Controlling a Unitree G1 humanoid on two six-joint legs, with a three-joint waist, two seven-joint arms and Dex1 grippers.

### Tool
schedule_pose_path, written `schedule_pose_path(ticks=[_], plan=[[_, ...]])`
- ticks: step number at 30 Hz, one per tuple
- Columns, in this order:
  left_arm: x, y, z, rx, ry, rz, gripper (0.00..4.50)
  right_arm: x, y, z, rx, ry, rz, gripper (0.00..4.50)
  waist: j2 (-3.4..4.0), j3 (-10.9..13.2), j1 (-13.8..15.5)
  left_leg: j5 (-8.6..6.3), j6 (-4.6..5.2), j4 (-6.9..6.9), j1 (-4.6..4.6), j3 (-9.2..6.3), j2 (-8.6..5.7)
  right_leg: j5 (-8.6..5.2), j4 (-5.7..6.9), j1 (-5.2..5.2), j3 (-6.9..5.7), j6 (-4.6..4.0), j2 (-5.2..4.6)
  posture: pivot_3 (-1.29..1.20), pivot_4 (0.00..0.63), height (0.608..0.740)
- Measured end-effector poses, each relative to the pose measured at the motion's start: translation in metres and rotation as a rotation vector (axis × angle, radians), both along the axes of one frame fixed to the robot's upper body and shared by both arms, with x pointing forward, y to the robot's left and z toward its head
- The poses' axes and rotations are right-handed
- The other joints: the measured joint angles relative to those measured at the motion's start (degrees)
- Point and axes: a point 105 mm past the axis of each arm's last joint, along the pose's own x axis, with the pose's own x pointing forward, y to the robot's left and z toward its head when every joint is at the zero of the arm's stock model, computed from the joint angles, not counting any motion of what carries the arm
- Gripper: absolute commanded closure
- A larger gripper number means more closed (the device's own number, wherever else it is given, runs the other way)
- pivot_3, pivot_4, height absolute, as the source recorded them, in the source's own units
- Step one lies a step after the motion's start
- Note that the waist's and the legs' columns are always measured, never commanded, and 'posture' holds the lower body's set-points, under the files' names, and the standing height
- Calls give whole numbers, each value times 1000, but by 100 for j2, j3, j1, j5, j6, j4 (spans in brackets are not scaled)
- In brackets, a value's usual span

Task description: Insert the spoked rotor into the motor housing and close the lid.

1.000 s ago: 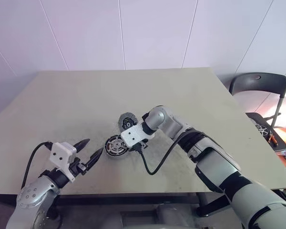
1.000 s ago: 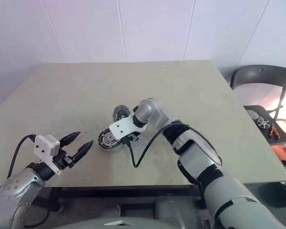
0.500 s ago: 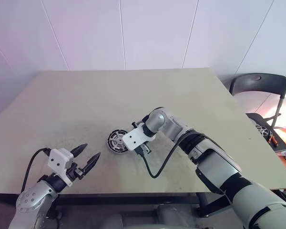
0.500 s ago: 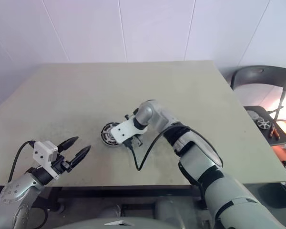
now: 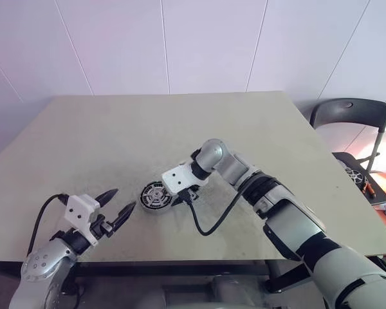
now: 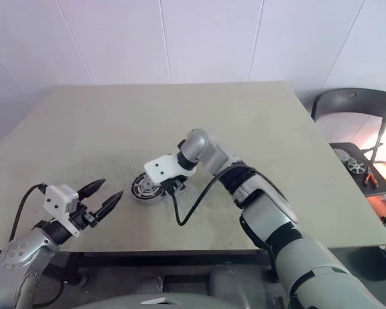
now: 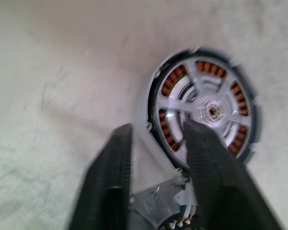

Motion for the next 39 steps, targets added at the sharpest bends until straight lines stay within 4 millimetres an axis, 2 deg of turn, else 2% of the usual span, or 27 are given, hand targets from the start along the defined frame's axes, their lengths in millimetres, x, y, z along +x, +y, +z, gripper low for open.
schedule_pose_path(ticks=[5, 8, 11, 12, 14, 16, 18, 22, 25, 28, 30, 32, 36, 39], plan=[[-1, -3, 4, 3, 1, -1, 1243, -1, 9, 10, 79, 44, -19, 2806, 0, 0, -1, 0, 0, -1, -1, 0, 0, 0, 0, -1, 0, 0, 0, 0, 0, 740], [-1, -4, 6, 3, 1, 1, 1243, 6, 24, 35, 241, 101, -113, 2806, 3, 2, -20, 0, 0, -1, 0, -1, 1, 0, 7, -4, 0, 0, 2, 0, 0, 740], [0, -4, 7, 7, 5, -6, 1243, 28, 30, 69, 355, 57, -225, 2806, 7, 4, 5, 0, 0, 1, -1, -5, 0, 0, 4, -2, -4, 0, 1, 0, 0, 740], [0, -5, 7, 8, 4, -8, 1243, 39, 24, 79, 377, 28, -273, 2806, 7, 5, 26, 0, 0, 3, -3, -6, -1, 0, -2, 1, -7, -1, -2, 0, 0, 740], [2, -4, 10, 13, -2, -15, 1243, 59, 4, 90, 393, -10, -370, 3190, 10, 7, 36, 0, -1, 3, -7, -6, -3, 0, -24, 9, -11, -1, -8, 0, 0, 740], [5, -1, 15, 21, -20, -18, 1243, 74, -21, 88, 387, -13, -468, 3737, 8, 6, 15, 0, -1, 1, -11, -1, -4, 0, -48, 18, -9, -1, -9, 0, 0, 740], [6, 3, 17, 18, -24, -20, 1243, 91, -55, 80, 355, -30, -596, 4438, 13, 9, -1, 0, -1, -4, -17, 10, -10, 1, -60, 16, 0, -1, -17, 0, 0, 740], [4, 6, 19, -23, -17, -41, 1243, 108, -115, 64, 226, -106, -766, 4477, 20, 14, -20, -7, 0, -18, -23, 20, -9, 2, -61, 2, 8, 0, -14, 0, 0, 740], [3, 7, 19, -40, -8, -46, 1243, 102, -136, 46, 127, -73, -777, 4477, 20, 13, -39, -14, 12, -21, -13, 20, 1, 1, -52, 2, 9, 2, -1, 0, 0, 740], [2, 7, 18, -40, -2, -46, 1243, 83, -134, 19, 81, 80, -723, 4477, 21, 14, -48, -14, 14, -11, -7, 19, 6, 0, -31, 3, 9, 3, 6, 0, 0, 740], [3, 6, 18, -39, 2, -44, 1243, 66, -124, 4, 74, 194, -658, 4477, 21, 14, -43, -14, 14, 0, -4, 19, 5, 0, -15, 4, 11, 4, 6, 0, 0, 740], [5, 6, 18, -36, 6, -47, 1243, 54, -111, -3, 92, 264, -608, 4477, 21, 14, -39, -14, 13, 13, -1, 19, 4, -1, -1, 4, 11, 4, 6, 0, 0, 740], [8, 4, 21, -31, 4, -50, 1243, 40, -90, 1, 168, 342, -569, 4477, 23, 15, -12, -14, 13, 44, -2, 15, 4, -1, 10, 11, 9, 3, 7, 0, 0, 740], [10, 3, 23, -29, 7, -49, 1243, 38, -74, 10, 265, 377, -575, 4477, 22, 15, -11, -15, 12, 57, -6, 15, 3, -1, 8, 15, 10, 3, 5, 0, 0, 740]])
